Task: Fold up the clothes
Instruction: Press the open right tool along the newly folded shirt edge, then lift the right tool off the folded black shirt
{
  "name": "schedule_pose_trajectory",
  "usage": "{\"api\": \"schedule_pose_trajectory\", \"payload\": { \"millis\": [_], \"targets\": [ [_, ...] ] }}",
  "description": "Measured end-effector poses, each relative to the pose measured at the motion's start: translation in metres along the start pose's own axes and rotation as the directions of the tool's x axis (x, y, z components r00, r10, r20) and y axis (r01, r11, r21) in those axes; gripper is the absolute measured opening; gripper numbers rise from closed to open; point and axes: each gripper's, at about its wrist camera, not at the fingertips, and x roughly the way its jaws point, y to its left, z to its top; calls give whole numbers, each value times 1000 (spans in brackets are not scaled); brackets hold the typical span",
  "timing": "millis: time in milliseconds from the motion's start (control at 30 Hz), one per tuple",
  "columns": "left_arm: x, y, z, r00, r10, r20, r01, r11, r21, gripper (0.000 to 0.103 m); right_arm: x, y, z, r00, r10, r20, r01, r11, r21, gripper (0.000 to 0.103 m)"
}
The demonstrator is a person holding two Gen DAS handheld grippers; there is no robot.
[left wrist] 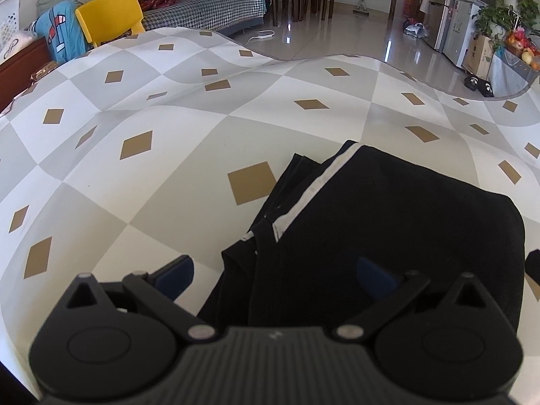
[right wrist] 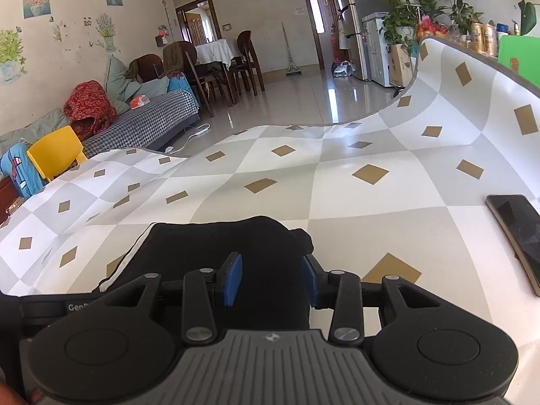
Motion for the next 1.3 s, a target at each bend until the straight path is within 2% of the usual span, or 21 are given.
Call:
{"api": "schedule_pose_trajectory", "payload": {
  "millis": [267, 400, 467, 700, 967, 1167, 1300],
  "targets": [
    [16, -2, -1, 1000, 1, -21, -1, 1000, 9, 103, 30, 10, 2, 998, 37, -44, -39, 999, -28, 37],
    [24, 0, -1, 999, -15, -44, 14, 1000, -13, 103, 45, 9, -2, 996, 30, -83, -30, 1000, 2, 40],
    [27, 3, -1, 999, -25, -47, 23, 999, -39, 103, 50, 9, -2, 995, 19, -93, -20, 1000, -8, 40],
    [31, -4, 2, 999, -13, -35, 12, 999, -33, 103, 58, 14, -4, 995, -11, -99, 4, 998, -69, 40],
    [34, -11, 6, 999, -16, -31, 15, 999, -31, 103, 62, 18, -6, 993, -82, -84, 67, 984, -162, 40],
    [39, -24, 11, 998, -46, -32, 46, 999, 2, 103, 64, 12, 0, 986, -140, -86, 127, 981, -148, 40],
    [39, -26, 13, 997, -62, -43, 62, 998, 10, 103, 58, 8, 5, 987, -131, -94, 125, 990, -71, 41]
  ]
}}
